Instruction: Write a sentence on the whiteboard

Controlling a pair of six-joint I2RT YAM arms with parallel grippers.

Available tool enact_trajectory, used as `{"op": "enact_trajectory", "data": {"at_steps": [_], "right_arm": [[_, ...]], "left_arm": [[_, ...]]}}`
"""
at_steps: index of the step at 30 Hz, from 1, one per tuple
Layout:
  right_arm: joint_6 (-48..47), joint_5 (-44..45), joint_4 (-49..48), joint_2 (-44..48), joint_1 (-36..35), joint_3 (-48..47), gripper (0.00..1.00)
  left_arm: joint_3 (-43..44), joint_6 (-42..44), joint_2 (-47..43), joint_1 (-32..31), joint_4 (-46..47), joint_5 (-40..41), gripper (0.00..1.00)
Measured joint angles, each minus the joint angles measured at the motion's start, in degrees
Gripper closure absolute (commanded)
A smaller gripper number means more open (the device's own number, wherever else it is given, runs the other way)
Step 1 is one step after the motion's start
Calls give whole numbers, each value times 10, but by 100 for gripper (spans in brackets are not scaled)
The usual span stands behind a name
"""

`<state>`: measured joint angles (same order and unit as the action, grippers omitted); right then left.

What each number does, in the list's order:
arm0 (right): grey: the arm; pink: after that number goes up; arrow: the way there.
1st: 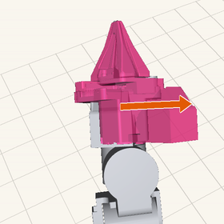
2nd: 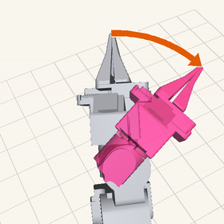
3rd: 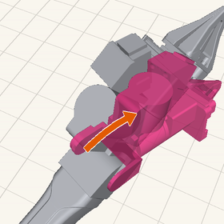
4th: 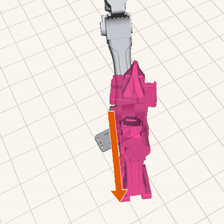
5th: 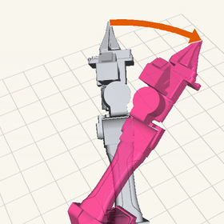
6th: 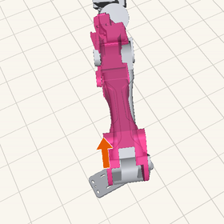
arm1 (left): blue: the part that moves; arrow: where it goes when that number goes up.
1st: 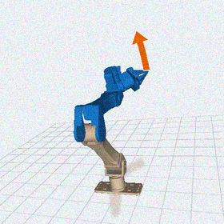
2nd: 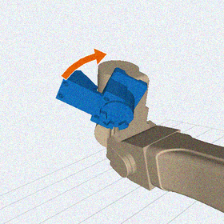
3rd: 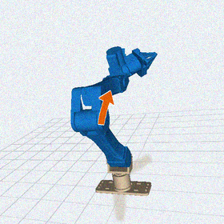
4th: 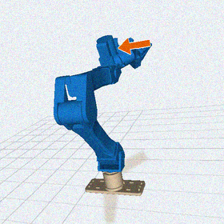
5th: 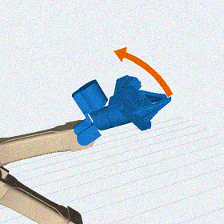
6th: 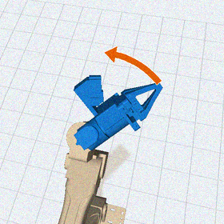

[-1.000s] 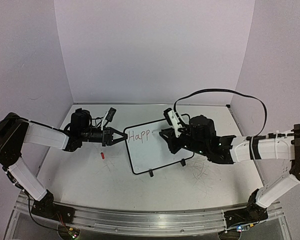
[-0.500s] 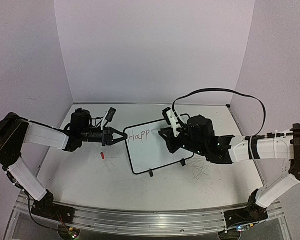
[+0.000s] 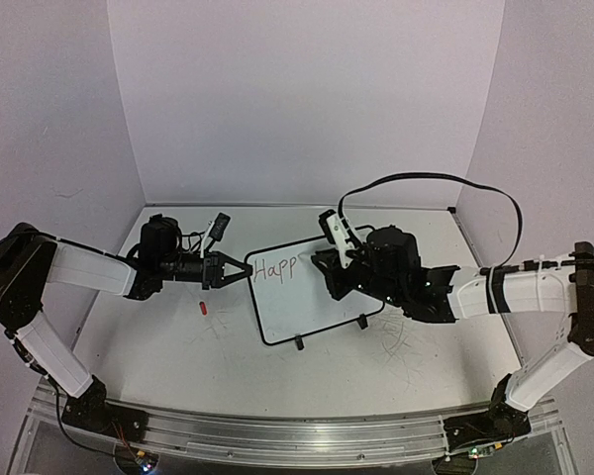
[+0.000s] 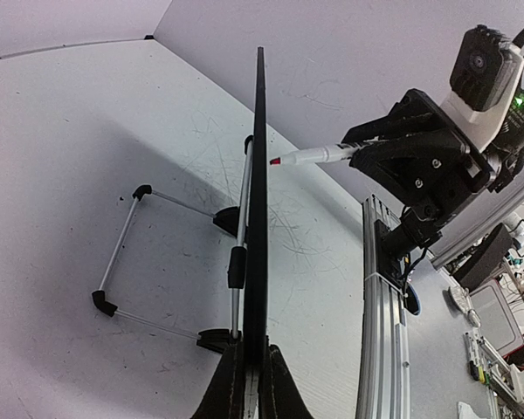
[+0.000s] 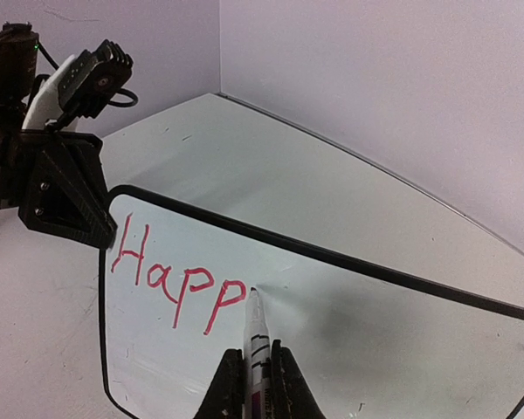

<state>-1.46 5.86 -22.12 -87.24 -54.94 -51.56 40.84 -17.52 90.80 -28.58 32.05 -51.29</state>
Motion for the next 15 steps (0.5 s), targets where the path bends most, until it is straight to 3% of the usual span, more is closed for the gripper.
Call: {"op": "enact_trajectory", "data": {"at_steps": [15], "right_arm": [[10, 19, -8, -12, 0, -13, 100]], "left_arm": [[0, 0, 0, 0, 0, 0, 100]]}}
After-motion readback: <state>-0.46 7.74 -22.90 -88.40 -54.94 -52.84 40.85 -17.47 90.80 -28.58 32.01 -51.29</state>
